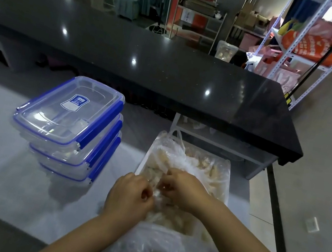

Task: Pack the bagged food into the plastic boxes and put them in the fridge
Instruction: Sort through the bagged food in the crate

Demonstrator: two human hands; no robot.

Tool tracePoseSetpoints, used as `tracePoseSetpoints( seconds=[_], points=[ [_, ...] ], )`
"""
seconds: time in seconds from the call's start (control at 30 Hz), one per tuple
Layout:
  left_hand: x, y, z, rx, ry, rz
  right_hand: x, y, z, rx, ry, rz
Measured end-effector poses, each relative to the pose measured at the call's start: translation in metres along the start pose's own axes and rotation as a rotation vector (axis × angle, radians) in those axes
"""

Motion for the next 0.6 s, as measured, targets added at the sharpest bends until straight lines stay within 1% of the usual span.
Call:
tracePoseSetpoints(
  seconds=[0.1, 0.2, 0.27, 0.37, 0.4, 0.47, 0.53, 0.6],
  points=[
    [-0.006, 0.017, -0.003, -0.104, -0.071, -0.059, 0.001, 0.014, -0.003, -0.084, 0.027, 0.065],
    [-0.009, 0.039, -0.004, -0.214, -0.112, -0.047, -0.011, 0.033, -0.005, -0.177, -0.004, 0.207],
    [-0.006, 0.051, -0.007, -0.262, -0.112, -0.033, -0.025, 0.043, -0.008, -0.252, -0.080, 0.360],
    [0.008, 0.066, -0.011, -0.328, -0.037, -0.027, -0.052, 0.046, -0.017, -0.325, -0.269, 0.697],
    [0.013, 0.067, -0.011, -0.314, -0.004, -0.028, -0.057, 0.044, -0.020, -0.326, -0.309, 0.737],
    [0.019, 0.062, -0.009, -0.240, 0.055, -0.030, -0.059, 0.042, -0.021, -0.302, -0.326, 0.640],
    [0.020, 0.055, -0.009, -0.185, 0.104, -0.043, -0.051, 0.039, -0.017, -0.274, -0.288, 0.590],
    [0.015, 0.051, -0.005, -0.142, 0.158, -0.104, -0.036, 0.040, -0.013, -0.246, -0.198, 0.638]
  ],
)
Point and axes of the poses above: each hand's wrist, its own z-axis towards the middle knuckle, its own y-axis out of the back of the hand, x = y × z, the point moved 8 cm from there along z, towards the middle knuckle
